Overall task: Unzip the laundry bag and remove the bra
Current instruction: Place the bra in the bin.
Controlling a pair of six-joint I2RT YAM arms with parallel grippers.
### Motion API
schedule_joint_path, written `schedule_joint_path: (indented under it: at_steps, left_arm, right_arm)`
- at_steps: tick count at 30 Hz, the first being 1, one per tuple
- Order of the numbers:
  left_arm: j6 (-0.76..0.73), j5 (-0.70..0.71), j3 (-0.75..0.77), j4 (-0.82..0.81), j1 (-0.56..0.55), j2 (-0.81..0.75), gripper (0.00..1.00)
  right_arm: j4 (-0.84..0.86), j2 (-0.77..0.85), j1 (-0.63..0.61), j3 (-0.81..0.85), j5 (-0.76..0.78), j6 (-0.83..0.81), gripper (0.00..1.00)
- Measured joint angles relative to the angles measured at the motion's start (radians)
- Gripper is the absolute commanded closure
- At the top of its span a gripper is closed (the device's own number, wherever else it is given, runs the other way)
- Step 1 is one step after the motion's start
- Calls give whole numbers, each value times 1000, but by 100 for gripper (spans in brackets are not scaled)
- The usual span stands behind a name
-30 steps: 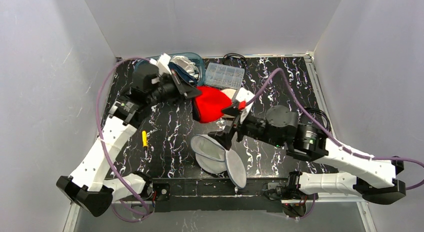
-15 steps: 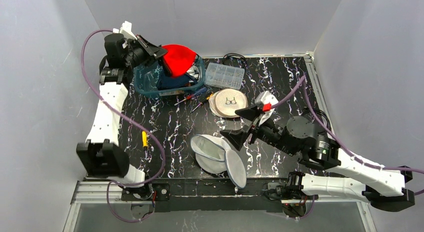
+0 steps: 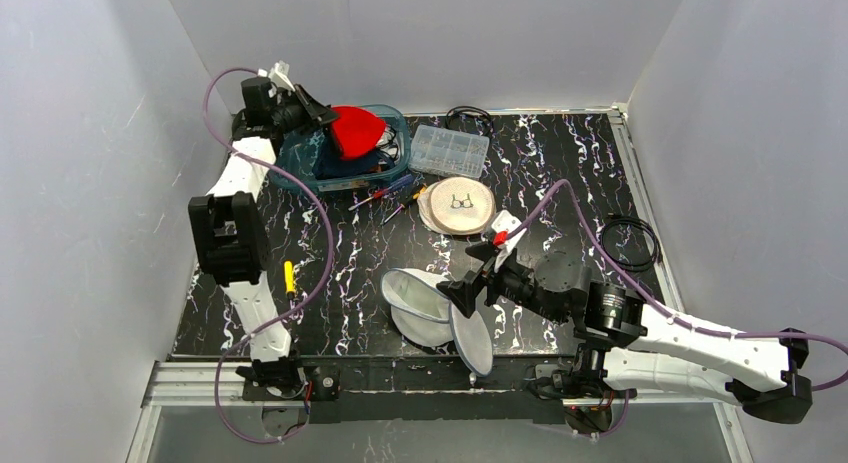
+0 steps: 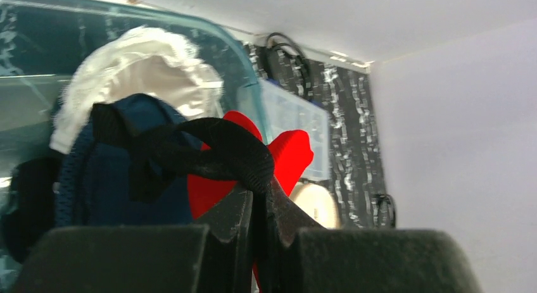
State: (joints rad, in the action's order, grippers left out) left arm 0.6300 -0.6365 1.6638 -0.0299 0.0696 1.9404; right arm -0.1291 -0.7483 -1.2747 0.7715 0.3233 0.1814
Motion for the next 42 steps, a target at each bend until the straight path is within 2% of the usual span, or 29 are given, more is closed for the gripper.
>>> schedule_joint_path:
  at_steps: [6,11,17,26,31,38,39,40,42]
  left_arm:
    - [-117,40,15,16,12,112,100]
    - [-149,68,-5,1,36,103,100]
    - [-120,57,-60,-62,93,27,100]
    - [-50,64,-61,-139,121,-56,100]
    - [10,85,-66,-144,169,-24,100]
    - [44,121,-120,-136,195,103,100]
    - [43,129,-126,-122,193,119,98]
    - [39,140,-130,-105,192,134,90]
    - [29,164,-130,-66,190,158,68]
  right_arm:
    - [24,12,0,-29,27,0,1]
    - [38,24,0,-55,46,2,1]
    - [58,27,0,-90,53,6,1]
    - [63,29,0,-99,68,6,1]
    - [72,39,0,-108,79,6,1]
    - [74,42,0,-115,97,6,1]
    - [74,42,0,-115,98,6,1]
    - [74,42,0,-115,98,7,1]
    - [74,42,0,-115,98,7,1]
